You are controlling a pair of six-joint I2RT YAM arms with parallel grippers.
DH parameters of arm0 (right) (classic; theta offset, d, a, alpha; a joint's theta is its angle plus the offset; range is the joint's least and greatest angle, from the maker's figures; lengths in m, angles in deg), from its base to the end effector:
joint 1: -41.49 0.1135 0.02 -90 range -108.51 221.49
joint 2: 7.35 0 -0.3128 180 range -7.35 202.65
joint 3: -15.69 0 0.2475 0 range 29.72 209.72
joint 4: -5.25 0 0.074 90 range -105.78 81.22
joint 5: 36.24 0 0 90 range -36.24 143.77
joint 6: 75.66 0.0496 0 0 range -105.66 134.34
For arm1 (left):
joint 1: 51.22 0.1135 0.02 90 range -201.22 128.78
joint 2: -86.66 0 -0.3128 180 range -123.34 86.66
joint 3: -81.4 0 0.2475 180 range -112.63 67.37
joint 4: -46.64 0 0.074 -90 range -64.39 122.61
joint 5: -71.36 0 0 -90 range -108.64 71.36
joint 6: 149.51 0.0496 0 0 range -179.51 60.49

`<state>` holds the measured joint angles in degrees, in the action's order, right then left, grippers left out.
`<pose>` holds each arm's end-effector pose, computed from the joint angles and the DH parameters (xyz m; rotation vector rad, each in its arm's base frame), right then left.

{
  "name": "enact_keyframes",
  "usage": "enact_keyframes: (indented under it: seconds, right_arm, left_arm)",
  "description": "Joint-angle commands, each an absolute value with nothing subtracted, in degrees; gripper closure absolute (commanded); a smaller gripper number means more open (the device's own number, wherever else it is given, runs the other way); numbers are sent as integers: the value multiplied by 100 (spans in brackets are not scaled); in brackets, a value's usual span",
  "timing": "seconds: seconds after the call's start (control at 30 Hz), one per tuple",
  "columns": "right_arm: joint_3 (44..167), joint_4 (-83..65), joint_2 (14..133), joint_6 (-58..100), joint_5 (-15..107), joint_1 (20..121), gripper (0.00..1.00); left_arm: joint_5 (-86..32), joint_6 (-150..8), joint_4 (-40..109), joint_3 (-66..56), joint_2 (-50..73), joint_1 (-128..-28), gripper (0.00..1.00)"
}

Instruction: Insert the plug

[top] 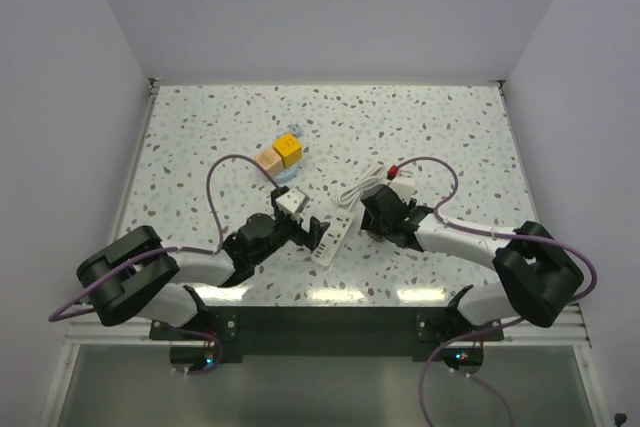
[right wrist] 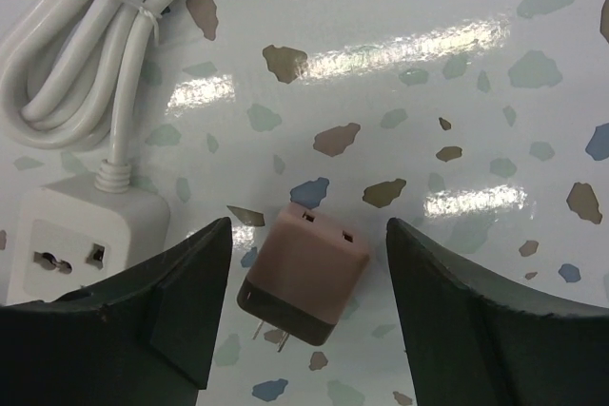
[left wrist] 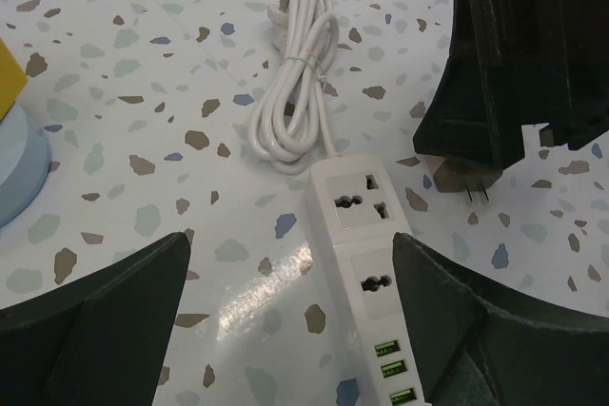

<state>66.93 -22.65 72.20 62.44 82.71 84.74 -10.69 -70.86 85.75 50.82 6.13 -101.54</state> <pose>0.1960 0.1514 0.2062 0.2871 2.3695 0.0878 0.1641 -0.1870 0.2094 0.5036 1.7337 -0.6562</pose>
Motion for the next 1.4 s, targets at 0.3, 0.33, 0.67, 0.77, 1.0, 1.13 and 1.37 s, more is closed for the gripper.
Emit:
enact_keyframes:
  seconds: [0.3, 0.33, 0.67, 0.77, 1.0, 1.13, 1.37]
  right_arm:
    - [7023, -2496, 7711, 6576, 8286, 8518, 51]
    - [7023, -2478, 7737, 6576, 8251, 8518, 53]
    - [7269, -2171, 7597, 5805, 8197, 8526, 100]
    - [7409, -2030, 7386, 5365, 8268, 8518, 100]
    - [7639, -1371, 7113, 4766, 8145, 8526, 100]
    - [7656, -958, 7105, 4669, 7759, 8518, 100]
    - [7612, -352, 7131, 4616, 7083, 8518, 100]
  left_arm:
    - [-1038, -7032, 9000, 5304, 800, -10184, 7]
    - [-1029, -7032, 9000, 5313, 800, -10184, 7]
    - [-1345, -7058, 9097, 5410, 861, -10184, 7]
    - [-1766, -7040, 9255, 5506, 922, -10184, 7]
    - [-2839, -7470, 9834, 5428, 660, -10184, 7]
    - [-2779, -7831, 9844, 5086, 256, -10184, 7]
    - [-2541, -8297, 9861, 4304, -518, -10184, 7]
